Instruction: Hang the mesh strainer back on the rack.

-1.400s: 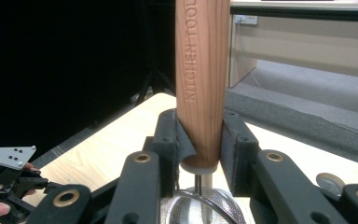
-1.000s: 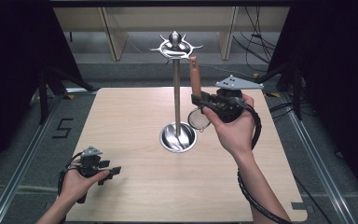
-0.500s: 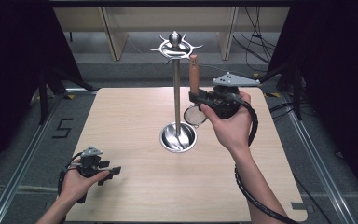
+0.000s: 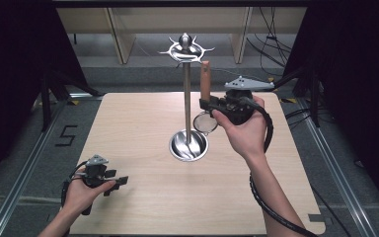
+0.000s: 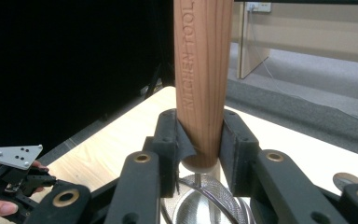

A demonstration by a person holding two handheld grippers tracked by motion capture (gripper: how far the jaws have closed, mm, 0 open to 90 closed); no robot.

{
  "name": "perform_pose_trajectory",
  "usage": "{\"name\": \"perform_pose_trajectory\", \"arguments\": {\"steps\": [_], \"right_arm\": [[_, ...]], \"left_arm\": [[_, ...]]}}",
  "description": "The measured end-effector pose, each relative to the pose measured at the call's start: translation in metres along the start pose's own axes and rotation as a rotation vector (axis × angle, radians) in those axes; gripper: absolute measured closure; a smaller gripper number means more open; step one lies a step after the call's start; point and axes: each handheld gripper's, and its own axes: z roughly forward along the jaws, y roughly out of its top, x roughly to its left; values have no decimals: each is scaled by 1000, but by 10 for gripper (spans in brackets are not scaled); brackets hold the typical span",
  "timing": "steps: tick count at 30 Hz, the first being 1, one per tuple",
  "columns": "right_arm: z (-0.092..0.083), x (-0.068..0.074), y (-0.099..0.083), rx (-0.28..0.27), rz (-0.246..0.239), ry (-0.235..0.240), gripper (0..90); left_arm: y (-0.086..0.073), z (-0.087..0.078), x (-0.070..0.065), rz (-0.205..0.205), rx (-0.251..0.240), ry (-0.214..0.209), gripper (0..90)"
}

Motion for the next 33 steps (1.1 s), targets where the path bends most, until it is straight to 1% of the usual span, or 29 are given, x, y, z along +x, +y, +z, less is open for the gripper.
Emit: {"name": "perform_pose_trajectory", "arguments": {"steps": [1, 2, 3, 6, 7, 8, 9, 11, 13, 14, 17, 18, 20, 22, 23, 24, 25, 26, 27, 28, 29, 30, 32, 33], "right_arm": [[0, 0, 0, 3, 1, 0, 709], [0, 0, 0, 3, 2, 0, 709], [0, -1, 0, -1, -10, -4, 709], [0, -1, 0, -2, -9, -7, 704], [0, -1, 0, 2, 14, 6, 702], [-1, -1, 0, 5, 29, 4, 700], [-1, -1, 0, 3, 31, 9, 697], [-1, -3, -1, 3, 27, -1, 690], [-1, -3, 0, -1, 28, 8, 685], [-2, -3, 0, 3, 37, 11, 680], [-2, -4, 0, -1, 37, 9, 675], [-2, -4, 0, -1, 34, 8, 676], [-2, -5, 0, -10, 25, 2, 671], [-2, -6, -1, -14, 17, -1, 654], [-2, -5, -1, -8, 32, -3, 640], [-3, -4, -1, -4, 43, -8, 624], [-3, -3, -2, 2, 46, -2, 610], [-2, -4, -2, -11, 28, 0, 593], [-3, -3, -3, -11, 27, -8, 586], [-4, -2, -3, -3, 33, -15, 572], [-6, -2, -4, -3, 24, -22, 559], [-8, -1, -5, -6, 14, -13, 539], [-14, -1, -7, 4, 22, -27, 516], [-18, -2, -9, -1, 9, -31, 508]], "left_arm": [[0, 0, 0, 4, 3, -1, 376], [0, 0, 0, -1, 0, 0, 377], [0, 0, 0, -1, -1, 0, 377], [0, 0, 0, -1, 0, 0, 376], [0, 0, 0, 0, 0, 0, 377], [0, 0, 0, 0, 0, 0, 377], [0, 0, 0, -1, 0, 0, 377], [0, 0, 0, -1, -1, 0, 377], [0, 0, 0, -1, -1, 0, 377], [0, 0, 0, -1, -1, 0, 377], [0, 0, 0, -1, 0, 1, 377], [0, -2, 1, 19, 17, -10, 377], [0, -1, 1, 18, 16, -10, 377], [0, -1, 1, 12, 11, -10, 377], [0, -1, 1, 12, 11, -10, 377], [0, 0, 0, 0, 0, -1, 377], [0, 0, 0, -1, -1, -1, 377], [0, 0, 0, -4, -4, -4, 377], [0, -2, 2, 28, 22, -11, 376], [0, -2, 2, 19, 15, -11, 377], [0, -2, 2, 16, 11, -10, 377], [0, -2, 2, 15, 10, -10, 377], [0, -3, 2, 16, 9, -8, 377], [-1, -3, 1, 14, 10, 2, 377]]}}
